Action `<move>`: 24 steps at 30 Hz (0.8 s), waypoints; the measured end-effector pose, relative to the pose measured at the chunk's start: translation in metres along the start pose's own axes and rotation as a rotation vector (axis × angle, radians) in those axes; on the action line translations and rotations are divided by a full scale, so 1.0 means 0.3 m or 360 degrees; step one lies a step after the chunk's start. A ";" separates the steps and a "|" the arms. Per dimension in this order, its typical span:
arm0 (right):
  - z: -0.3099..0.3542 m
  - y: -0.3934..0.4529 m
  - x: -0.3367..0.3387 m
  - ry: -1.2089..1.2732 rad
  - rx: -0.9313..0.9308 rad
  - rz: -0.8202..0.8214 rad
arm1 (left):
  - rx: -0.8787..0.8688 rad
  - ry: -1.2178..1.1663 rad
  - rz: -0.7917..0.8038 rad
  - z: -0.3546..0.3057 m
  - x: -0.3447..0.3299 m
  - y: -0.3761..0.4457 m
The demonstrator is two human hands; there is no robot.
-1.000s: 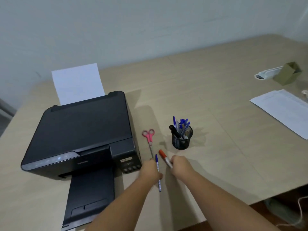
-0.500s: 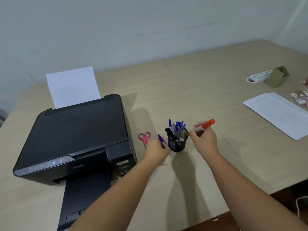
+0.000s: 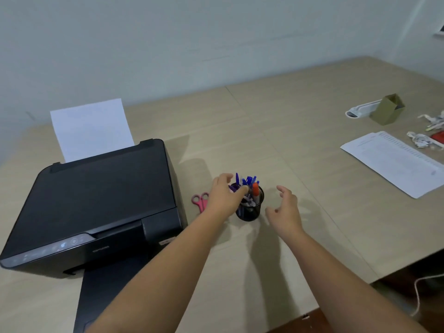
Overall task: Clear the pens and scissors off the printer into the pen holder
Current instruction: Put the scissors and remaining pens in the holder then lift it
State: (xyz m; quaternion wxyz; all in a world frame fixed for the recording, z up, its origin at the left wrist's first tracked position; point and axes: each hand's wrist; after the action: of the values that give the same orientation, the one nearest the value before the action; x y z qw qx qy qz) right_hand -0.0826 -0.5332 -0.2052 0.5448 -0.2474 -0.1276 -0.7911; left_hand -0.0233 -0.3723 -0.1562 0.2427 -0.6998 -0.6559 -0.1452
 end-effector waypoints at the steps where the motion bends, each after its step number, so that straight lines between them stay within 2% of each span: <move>1: -0.012 -0.007 0.000 0.0001 -0.0005 -0.0022 | 0.0047 -0.0156 -0.0083 0.018 -0.003 0.003; 4: -0.039 -0.017 -0.011 -0.0018 -0.0054 0.0006 | 0.0236 -0.0432 -0.0327 0.094 0.000 0.019; 7: -0.044 -0.005 -0.025 -0.0020 -0.0090 0.0040 | 0.0542 -0.0253 -0.0387 0.181 0.012 0.056; 10: -0.033 0.019 -0.029 -0.0026 -0.0084 0.0072 | 0.0865 -0.0015 -0.0310 0.231 0.010 0.071; 14: -0.030 0.034 -0.022 -0.0050 -0.0024 0.0080 | 0.0828 0.0483 -0.0159 0.290 -0.003 0.090; 19: -0.067 0.032 -0.004 -0.0079 -0.0088 0.0078 | 0.0752 0.0689 -0.0139 0.302 -0.013 0.122; 22: -0.097 0.022 -0.001 -0.0140 -0.0116 0.0109 | 0.0776 0.0654 -0.0138 0.292 -0.018 0.127; 24: -0.107 0.012 -0.005 -0.0124 -0.0135 0.0129 | 0.0777 0.0478 -0.0206 0.286 -0.017 0.128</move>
State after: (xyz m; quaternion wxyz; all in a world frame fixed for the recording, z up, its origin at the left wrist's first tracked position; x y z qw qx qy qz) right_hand -0.0869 -0.5486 -0.2333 0.5600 -0.3057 -0.1048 -0.7629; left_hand 0.0044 -0.3320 -0.2368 0.4886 -0.5480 -0.6715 -0.1004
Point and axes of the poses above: each hand's wrist, its own y-axis towards the middle knuckle, its own x-axis out of the back of the hand, z = x × y, and after that the axes turned 1 degree about x, right-handed
